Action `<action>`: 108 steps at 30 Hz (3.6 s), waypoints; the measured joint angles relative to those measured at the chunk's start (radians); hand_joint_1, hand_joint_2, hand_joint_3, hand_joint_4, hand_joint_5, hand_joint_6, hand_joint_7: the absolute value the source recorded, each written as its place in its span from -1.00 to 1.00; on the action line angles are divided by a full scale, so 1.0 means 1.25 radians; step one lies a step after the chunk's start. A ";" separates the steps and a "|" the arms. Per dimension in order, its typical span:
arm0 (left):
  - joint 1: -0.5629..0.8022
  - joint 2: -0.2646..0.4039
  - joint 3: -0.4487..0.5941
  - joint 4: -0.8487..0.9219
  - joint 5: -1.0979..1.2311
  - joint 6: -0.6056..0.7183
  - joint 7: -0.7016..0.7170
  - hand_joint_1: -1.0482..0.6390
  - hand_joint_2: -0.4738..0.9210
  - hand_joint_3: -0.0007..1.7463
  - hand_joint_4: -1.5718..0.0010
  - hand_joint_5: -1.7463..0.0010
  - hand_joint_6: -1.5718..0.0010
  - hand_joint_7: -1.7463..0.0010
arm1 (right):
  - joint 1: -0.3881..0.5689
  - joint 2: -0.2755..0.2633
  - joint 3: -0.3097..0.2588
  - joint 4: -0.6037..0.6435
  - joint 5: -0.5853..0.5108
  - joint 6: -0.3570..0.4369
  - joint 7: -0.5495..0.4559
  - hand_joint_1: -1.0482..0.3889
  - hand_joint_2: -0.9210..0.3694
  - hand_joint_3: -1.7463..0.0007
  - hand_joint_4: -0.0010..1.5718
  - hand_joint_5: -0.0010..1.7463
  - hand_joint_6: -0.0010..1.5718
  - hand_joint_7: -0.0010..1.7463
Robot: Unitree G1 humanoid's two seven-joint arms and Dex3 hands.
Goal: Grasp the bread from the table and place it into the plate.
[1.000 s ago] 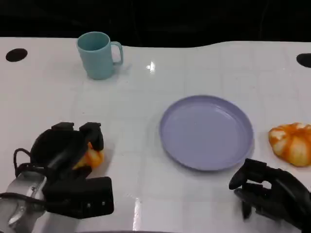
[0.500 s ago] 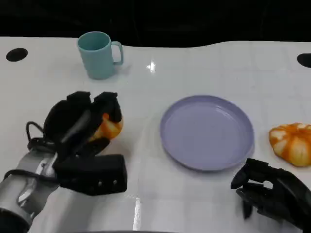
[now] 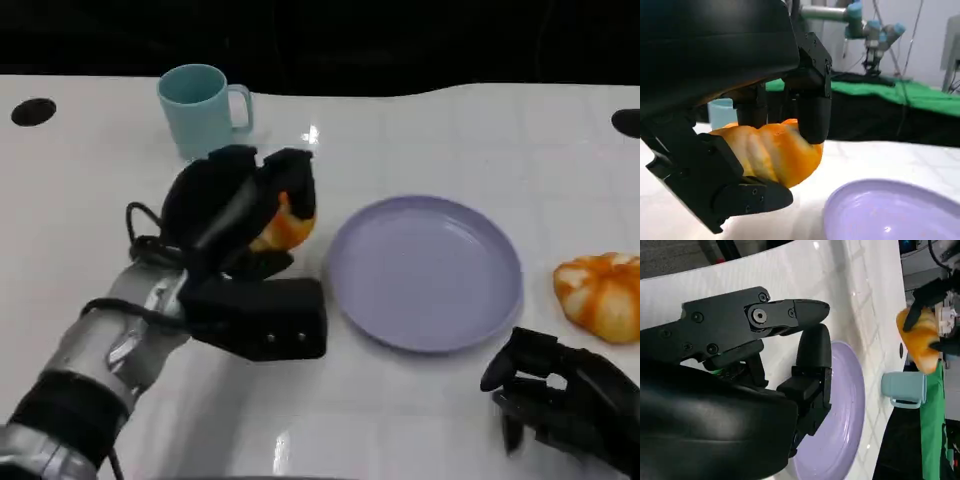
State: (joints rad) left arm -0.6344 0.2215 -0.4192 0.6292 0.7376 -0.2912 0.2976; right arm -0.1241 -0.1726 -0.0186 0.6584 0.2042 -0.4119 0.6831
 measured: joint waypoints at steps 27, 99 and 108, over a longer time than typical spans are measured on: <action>-0.181 -0.177 -0.112 0.277 0.032 -0.102 0.100 -0.05 0.47 0.23 -0.18 -1.00 0.15 -0.94 | 0.021 -0.001 0.000 -0.059 -0.007 0.057 -0.023 -0.27 -1.00 0.69 -0.15 1.00 -0.18 0.60; 0.110 -0.038 -0.033 -0.176 -0.130 -0.066 -0.217 -0.40 1.00 -0.68 0.74 0.27 0.59 0.87 | 0.013 0.001 0.009 -0.044 -0.012 0.037 -0.025 -0.28 -1.00 0.68 -0.14 1.00 -0.19 0.63; 0.223 -0.062 0.037 -0.184 -0.239 -0.209 -0.155 -0.27 1.00 -0.58 0.71 -0.46 0.55 0.20 | 0.014 0.001 0.013 -0.042 -0.011 0.032 -0.027 -0.25 -1.00 0.68 -0.13 1.00 -0.18 0.63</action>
State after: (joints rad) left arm -0.3558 0.1443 -0.3723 0.3992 0.4389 -0.5526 0.1042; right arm -0.1067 -0.1711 -0.0017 0.6056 0.1908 -0.3714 0.6492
